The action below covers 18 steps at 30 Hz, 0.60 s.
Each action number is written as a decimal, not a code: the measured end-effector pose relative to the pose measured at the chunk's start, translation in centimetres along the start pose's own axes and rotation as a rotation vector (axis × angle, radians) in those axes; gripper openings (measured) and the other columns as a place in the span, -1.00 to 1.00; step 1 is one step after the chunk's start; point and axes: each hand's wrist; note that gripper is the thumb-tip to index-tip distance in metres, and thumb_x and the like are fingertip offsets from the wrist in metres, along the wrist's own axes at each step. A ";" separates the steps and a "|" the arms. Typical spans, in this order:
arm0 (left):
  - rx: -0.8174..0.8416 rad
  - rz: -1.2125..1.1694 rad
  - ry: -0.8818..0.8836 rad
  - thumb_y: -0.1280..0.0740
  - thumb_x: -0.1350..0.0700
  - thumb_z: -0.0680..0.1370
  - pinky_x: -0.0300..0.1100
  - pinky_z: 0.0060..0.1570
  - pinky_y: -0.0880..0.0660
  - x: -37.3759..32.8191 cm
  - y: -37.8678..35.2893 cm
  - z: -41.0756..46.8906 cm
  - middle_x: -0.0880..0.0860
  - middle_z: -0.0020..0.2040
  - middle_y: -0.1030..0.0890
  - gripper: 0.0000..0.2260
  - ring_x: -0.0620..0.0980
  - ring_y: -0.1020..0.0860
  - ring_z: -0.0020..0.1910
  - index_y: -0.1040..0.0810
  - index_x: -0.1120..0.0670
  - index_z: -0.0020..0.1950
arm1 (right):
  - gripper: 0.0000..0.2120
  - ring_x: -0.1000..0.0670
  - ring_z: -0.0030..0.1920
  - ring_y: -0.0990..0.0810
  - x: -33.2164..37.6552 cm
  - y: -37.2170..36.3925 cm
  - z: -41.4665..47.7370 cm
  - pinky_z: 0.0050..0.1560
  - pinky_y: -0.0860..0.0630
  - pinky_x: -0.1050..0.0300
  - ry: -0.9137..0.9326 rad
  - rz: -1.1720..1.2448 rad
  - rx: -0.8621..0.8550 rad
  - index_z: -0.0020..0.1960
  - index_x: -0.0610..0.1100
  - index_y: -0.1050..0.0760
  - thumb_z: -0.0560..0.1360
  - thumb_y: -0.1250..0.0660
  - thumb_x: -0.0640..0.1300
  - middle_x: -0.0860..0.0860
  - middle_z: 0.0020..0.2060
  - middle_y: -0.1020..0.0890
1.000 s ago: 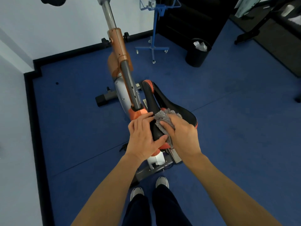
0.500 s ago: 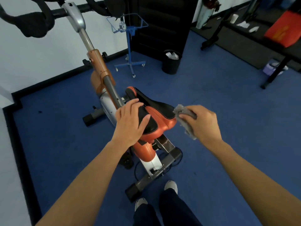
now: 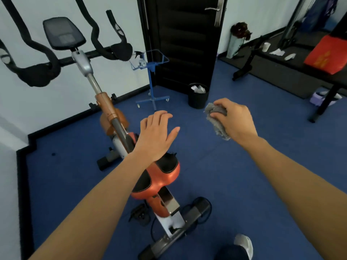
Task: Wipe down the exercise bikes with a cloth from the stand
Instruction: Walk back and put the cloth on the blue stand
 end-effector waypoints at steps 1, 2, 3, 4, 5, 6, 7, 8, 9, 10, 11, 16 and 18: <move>0.009 0.031 0.009 -0.08 -0.13 0.58 -0.03 0.27 -0.14 -1.0 -0.7 1.3 0.08 0.33 -0.34 -0.56 0.09 -0.31 0.29 -0.32 0.11 0.34 | -0.79 -0.01 -0.17 -0.58 -1.2 0.7 0.9 -0.11 -0.56 0.05 0.010 0.009 0.022 0.14 -0.08 -0.47 0.51 -0.29 -0.13 -0.05 -0.05 -0.63; 0.017 0.061 0.020 -0.09 -0.12 0.58 -0.04 0.26 -0.14 -2.2 -1.5 2.7 0.07 0.34 -0.34 -0.57 0.09 -0.30 0.30 -0.31 0.10 0.35 | -0.79 0.00 -0.18 -0.57 -2.6 1.5 1.8 -0.11 -0.56 0.06 0.017 0.021 0.041 0.15 -0.07 -0.46 0.52 -0.28 -0.13 -0.04 -0.04 -0.62; 0.029 0.087 0.036 -0.09 -0.12 0.58 -0.04 0.27 -0.13 -3.6 -2.4 4.2 0.06 0.35 -0.33 -0.57 0.08 -0.29 0.31 -0.29 0.09 0.37 | -0.78 -0.01 -0.16 -0.58 -4.1 2.4 2.8 -0.11 -0.57 0.05 0.021 0.029 0.059 0.16 -0.07 -0.45 0.52 -0.27 -0.14 -0.04 -0.02 -0.62; 0.046 0.108 0.057 -0.08 -0.13 0.59 -0.04 0.27 -0.13 -5.2 -3.2 5.7 0.06 0.36 -0.31 -0.56 0.08 -0.28 0.32 -0.27 0.09 0.38 | -0.76 -0.03 -0.13 -0.59 -5.7 3.4 3.9 -0.11 -0.57 0.06 0.026 0.032 0.077 0.19 -0.06 -0.44 0.52 -0.27 -0.14 -0.05 0.00 -0.61; 0.069 0.124 0.078 -0.06 -0.14 0.59 -0.04 0.29 -0.12 -6.9 -4.1 7.2 0.05 0.37 -0.29 -0.55 0.07 -0.26 0.33 -0.24 0.08 0.39 | -0.74 -0.04 -0.12 -0.59 -7.3 4.5 4.9 -0.13 -0.56 0.07 0.031 0.029 0.097 0.22 -0.06 -0.43 0.53 -0.27 -0.14 -0.06 0.01 -0.61; 0.092 0.140 0.093 -0.04 -0.15 0.59 -0.04 0.31 -0.11 -8.6 -5.0 8.6 0.04 0.39 -0.27 -0.54 0.06 -0.24 0.35 -0.21 0.08 0.41 | -0.71 -0.05 -0.11 -0.59 -9.0 5.6 6.0 -0.14 -0.54 0.09 0.034 0.022 0.116 0.24 -0.06 -0.41 0.53 -0.28 -0.13 -0.07 0.01 -0.61; 0.115 0.155 0.102 -0.03 -0.16 0.59 -0.03 0.32 -0.10 -10.2 -5.8 10.1 0.03 0.41 -0.25 -0.53 0.06 -0.22 0.36 -0.19 0.07 0.42 | -0.69 -0.05 -0.10 -0.58 -10.6 6.8 7.0 -0.14 -0.53 0.09 0.034 0.013 0.130 0.26 -0.06 -0.40 0.52 -0.28 -0.12 -0.07 0.01 -0.61; 0.135 0.168 0.108 -0.02 -0.16 0.59 -0.03 0.34 -0.10 -11.9 -6.5 11.5 0.03 0.42 -0.24 -0.51 0.05 -0.20 0.38 -0.16 0.08 0.43 | -0.68 -0.06 -0.07 -0.58 -12.2 7.9 8.0 -0.11 -0.53 0.07 0.034 0.006 0.140 0.26 -0.06 -0.40 0.52 -0.29 -0.11 -0.08 0.01 -0.61; 0.152 0.174 0.118 -0.02 -0.16 0.59 -0.03 0.35 -0.08 -13.4 -7.1 12.9 0.03 0.44 -0.22 -0.50 0.05 -0.18 0.39 -0.14 0.08 0.45 | -0.69 -0.07 -0.05 -0.57 -13.8 9.0 9.0 -0.08 -0.53 0.03 0.032 0.000 0.148 0.25 -0.07 -0.40 0.51 -0.30 -0.11 -0.08 0.01 -0.61; 0.160 0.166 0.132 -0.02 -0.17 0.59 -0.02 0.36 -0.07 -14.8 -7.5 14.2 0.03 0.45 -0.21 -0.49 0.05 -0.17 0.41 -0.13 0.08 0.45 | -0.70 -0.08 -0.04 -0.57 -15.3 10.0 9.9 -0.05 -0.54 0.00 0.031 -0.005 0.153 0.23 -0.08 -0.42 0.51 -0.31 -0.10 -0.09 0.00 -0.62; 0.160 0.149 0.147 -0.03 -0.17 0.59 -0.01 0.37 -0.06 -16.0 -7.9 15.4 0.04 0.46 -0.20 -0.49 0.04 -0.16 0.42 -0.12 0.08 0.46 | -0.71 -0.09 -0.04 -0.57 -16.6 11.0 10.9 -0.04 -0.54 -0.02 0.025 -0.011 0.154 0.21 -0.09 -0.43 0.51 -0.31 -0.10 -0.09 -0.01 -0.62; 0.155 0.163 0.172 -0.04 -0.16 0.59 0.00 0.37 -0.07 -18.7 -9.0 20.8 0.05 0.43 -0.27 -0.49 0.06 -0.22 0.39 -0.14 0.09 0.45 | -0.75 -0.01 -0.14 -0.51 -21.8 13.3 16.0 -0.10 -0.52 0.07 -0.034 0.019 0.146 0.16 -0.09 -0.48 0.50 -0.33 -0.08 -0.09 -0.01 -0.61; 0.162 0.158 0.206 -0.05 -0.15 0.59 0.00 0.39 -0.06 -18.7 -9.5 22.8 0.06 0.44 -0.26 -0.48 0.06 -0.21 0.40 -0.12 0.09 0.46 | -0.75 0.00 -0.15 -0.50 -23.2 13.1 18.2 -0.12 -0.50 0.10 -0.043 0.037 0.151 0.15 -0.09 -0.48 0.49 -0.33 -0.07 -0.09 0.00 -0.61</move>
Point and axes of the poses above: each hand's wrist, its own z-axis towards the middle knuckle, its own y-axis out of the back of the hand, x = y × z
